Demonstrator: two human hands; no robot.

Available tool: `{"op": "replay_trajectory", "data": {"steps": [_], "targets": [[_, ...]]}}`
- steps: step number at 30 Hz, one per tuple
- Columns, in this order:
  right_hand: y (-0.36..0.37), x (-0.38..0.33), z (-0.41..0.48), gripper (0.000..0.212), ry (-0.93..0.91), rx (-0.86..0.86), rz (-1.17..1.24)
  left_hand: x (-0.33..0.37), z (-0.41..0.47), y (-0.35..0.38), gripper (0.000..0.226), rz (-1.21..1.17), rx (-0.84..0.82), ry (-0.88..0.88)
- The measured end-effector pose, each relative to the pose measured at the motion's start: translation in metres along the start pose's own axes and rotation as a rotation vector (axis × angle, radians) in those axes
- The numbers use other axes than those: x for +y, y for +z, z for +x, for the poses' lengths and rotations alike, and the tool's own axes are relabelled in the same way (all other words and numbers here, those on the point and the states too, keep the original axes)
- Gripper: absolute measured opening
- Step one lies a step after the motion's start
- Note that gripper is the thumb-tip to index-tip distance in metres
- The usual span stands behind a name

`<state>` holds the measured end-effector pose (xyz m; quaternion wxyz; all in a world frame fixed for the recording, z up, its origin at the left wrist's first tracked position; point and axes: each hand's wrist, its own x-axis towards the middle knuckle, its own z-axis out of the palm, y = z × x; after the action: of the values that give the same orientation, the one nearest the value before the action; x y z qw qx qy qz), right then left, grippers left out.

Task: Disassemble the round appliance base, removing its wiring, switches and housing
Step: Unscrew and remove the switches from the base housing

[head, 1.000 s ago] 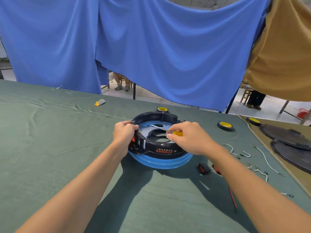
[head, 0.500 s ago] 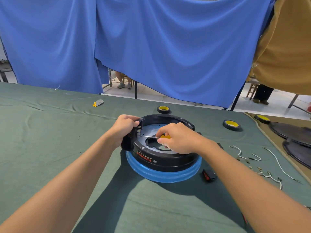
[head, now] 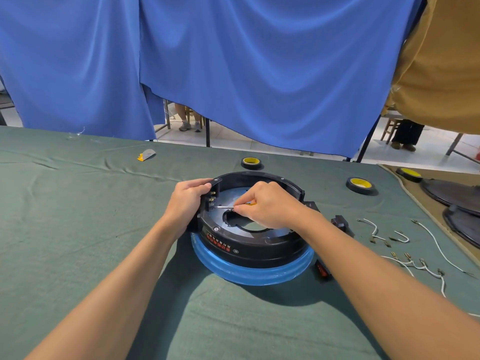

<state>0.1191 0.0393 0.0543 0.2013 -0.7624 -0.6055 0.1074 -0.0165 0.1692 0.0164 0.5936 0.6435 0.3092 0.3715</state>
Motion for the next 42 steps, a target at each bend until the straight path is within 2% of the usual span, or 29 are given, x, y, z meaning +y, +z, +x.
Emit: {"op": "replay_trajectory", "data": {"steps": [7, 18, 34, 37, 40, 42], "targets": [[0.003, 0.004, 0.006, 0.024, -0.025, -0.007, -0.008, -0.006, 0.004, 0.000, 0.027, 0.009, 0.008, 0.010], [0.004, 0.005, 0.010, 0.023, 0.017, -0.084, 0.131, -0.007, 0.006, 0.002, 0.030, -0.008, 0.008, -0.006], [0.005, 0.009, 0.009, 0.019, -0.003, -0.079, 0.156, -0.008, 0.008, 0.001, 0.033, -0.017, 0.006, -0.024], [0.002, 0.009, 0.008, 0.020, 0.010, -0.130, 0.243, -0.006, 0.007, 0.002, 0.034, -0.006, 0.016, -0.038], [0.000, 0.012, 0.007, 0.021, 0.106, -0.243, 0.450, -0.005, 0.006, 0.003, 0.036, 0.007, 0.023, -0.039], [0.001, 0.011, 0.007, 0.022, 0.075, -0.228, 0.390, -0.005, 0.007, 0.003, 0.034, 0.022, 0.037, -0.037]]}}
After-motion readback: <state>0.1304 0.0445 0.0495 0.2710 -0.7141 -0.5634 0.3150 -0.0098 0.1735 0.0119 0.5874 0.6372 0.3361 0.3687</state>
